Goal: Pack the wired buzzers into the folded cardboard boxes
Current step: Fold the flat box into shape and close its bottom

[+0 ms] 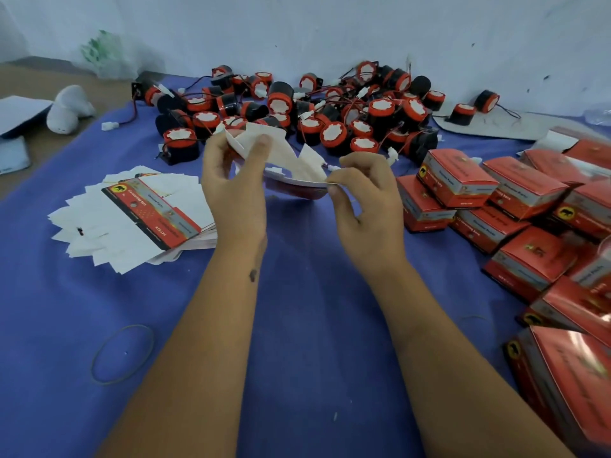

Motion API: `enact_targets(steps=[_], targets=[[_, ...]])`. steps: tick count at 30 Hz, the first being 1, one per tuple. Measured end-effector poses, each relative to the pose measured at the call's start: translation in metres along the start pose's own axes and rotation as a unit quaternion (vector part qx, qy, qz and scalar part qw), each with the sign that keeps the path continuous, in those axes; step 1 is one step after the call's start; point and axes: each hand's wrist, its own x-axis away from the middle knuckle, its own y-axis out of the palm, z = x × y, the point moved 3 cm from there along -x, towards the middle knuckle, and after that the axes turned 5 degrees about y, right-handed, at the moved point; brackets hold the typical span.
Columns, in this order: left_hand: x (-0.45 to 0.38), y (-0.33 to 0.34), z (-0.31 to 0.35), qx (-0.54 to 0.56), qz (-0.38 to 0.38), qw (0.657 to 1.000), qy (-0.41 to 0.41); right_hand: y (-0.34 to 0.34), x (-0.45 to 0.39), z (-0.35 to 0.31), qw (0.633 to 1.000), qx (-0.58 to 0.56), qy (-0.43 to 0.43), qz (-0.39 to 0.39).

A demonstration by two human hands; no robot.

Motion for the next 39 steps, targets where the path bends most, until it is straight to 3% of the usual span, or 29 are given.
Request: enact_targets(steps=[5,11,16,22,25,29,36,39], targets=[[0.007,0.012,-0.005,-0.027,-0.191,0.981,-0.030,-0.001,-0.001,0.002,0.999,-0.015,0.023,-0.019],[0.018,0.022,-0.005,-0.002,-0.290,0.957,-0.035,-0.005,-0.005,0.007,0.980,-0.122,0.155,-0.039],[0.021,0.021,-0.002,-0.083,-0.269,0.959,-0.001,-0.007,-0.005,0.010,0.986,-0.085,0.123,-0.067],[0.024,0.027,0.006,-0.090,-0.240,0.966,-0.020,-0.005,-0.006,0.001,0.994,-0.085,0.062,0.000],[0.020,0.026,0.002,-0.066,-0.227,0.971,-0.038,-0.003,-0.001,0.002,0.980,-0.167,0.111,0.013],[0.012,0.019,-0.015,-0.011,-0.188,0.976,-0.114,0.000,0.001,0.008,0.933,-0.271,0.237,0.003],[0.022,0.031,-0.020,-0.002,-0.307,0.946,-0.102,0.008,-0.001,0.026,0.841,-0.378,0.387,-0.018],[0.029,0.037,-0.016,0.004,-0.319,0.946,-0.065,0.002,-0.005,0.024,0.843,-0.377,0.385,-0.002]])
